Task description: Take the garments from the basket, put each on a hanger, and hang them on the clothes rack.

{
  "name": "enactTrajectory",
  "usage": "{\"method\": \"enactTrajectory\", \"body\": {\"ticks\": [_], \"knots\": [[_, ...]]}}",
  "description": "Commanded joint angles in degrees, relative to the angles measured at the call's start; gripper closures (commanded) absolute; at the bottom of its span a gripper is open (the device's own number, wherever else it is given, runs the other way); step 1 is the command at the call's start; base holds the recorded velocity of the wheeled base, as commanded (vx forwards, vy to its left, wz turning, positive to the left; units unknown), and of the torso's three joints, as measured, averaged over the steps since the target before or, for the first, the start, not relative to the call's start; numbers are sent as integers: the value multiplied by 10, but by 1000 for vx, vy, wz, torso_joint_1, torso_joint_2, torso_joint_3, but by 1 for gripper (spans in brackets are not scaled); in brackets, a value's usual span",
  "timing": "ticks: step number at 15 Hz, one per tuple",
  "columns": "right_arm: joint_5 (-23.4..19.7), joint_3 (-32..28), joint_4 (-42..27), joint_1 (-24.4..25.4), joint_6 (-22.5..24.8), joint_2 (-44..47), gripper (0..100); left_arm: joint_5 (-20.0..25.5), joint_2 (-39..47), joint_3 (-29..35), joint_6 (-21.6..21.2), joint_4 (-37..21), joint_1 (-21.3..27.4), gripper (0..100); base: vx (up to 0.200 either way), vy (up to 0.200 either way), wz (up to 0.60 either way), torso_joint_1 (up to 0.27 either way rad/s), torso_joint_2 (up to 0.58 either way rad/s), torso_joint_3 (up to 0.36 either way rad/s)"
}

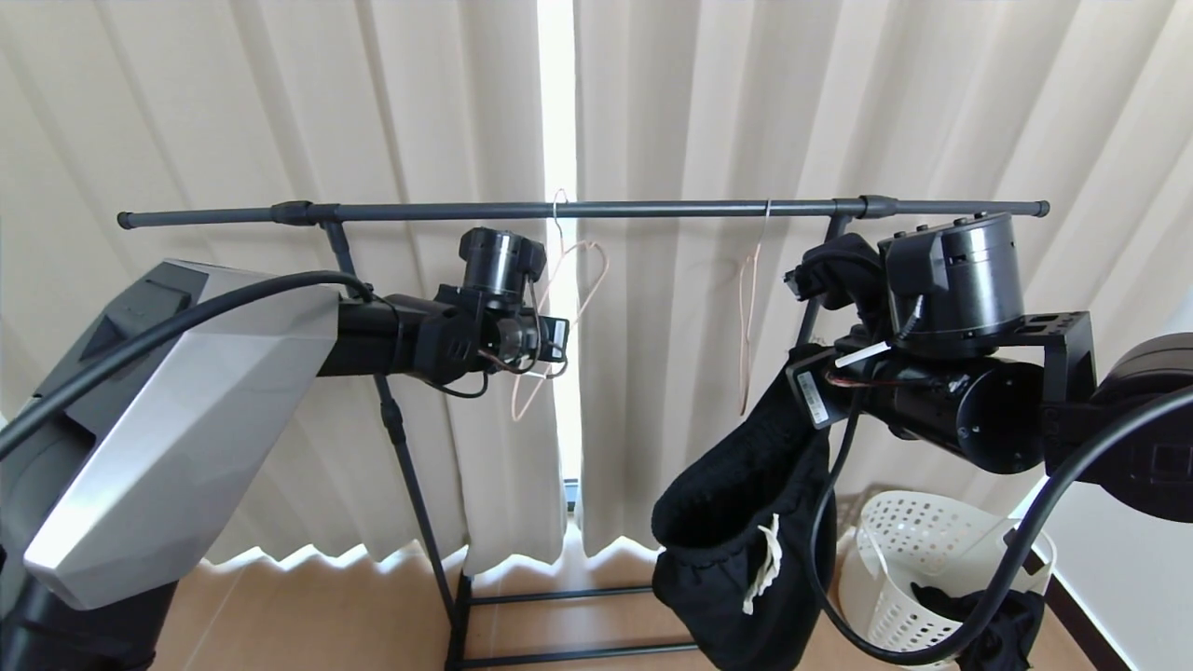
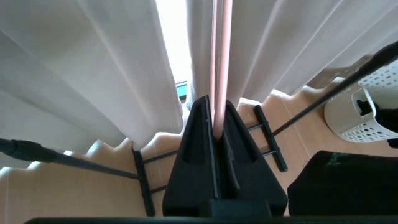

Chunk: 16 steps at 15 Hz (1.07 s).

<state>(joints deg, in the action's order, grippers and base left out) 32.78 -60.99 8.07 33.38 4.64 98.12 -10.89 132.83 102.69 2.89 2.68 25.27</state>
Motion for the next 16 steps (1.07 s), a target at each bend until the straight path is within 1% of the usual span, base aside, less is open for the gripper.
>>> {"method": "enactTrajectory", "body": {"ticks": [1, 3, 4, 5, 9, 10, 13, 16], "knots": [[0, 0, 0, 0, 0, 1, 100, 1, -42, -66, -1, 39, 5, 100, 0, 0, 0, 0, 0, 0], [0, 0, 0, 0, 1, 2, 100, 2, -84, -145, -5, 98, 14, 100, 0, 0, 0, 0, 0, 0], [0, 0, 0, 0, 0, 3, 100, 2, -98, -170, -7, 111, 16, 100, 0, 0, 0, 0, 0, 0], [0, 0, 0, 0, 1, 3, 100, 2, -103, -179, -8, 116, 17, 100, 0, 0, 0, 0, 0, 0], [0, 0, 0, 0, 0, 6, 100, 2, -158, -298, -8, 177, 36, 100, 0, 0, 0, 0, 0, 0], [0, 0, 0, 0, 0, 6, 100, 2, -188, -350, -10, 203, 44, 100, 0, 0, 0, 0, 0, 0], [0, 0, 0, 0, 0, 6, 100, 3, -239, -458, -27, 263, 47, 100, 0, 0, 0, 0, 0, 0], [0, -1, 1, 0, 0, 16, 100, 12, -270, -567, -60, 358, 45, 100, 0, 0, 0, 0, 0, 0]]}}
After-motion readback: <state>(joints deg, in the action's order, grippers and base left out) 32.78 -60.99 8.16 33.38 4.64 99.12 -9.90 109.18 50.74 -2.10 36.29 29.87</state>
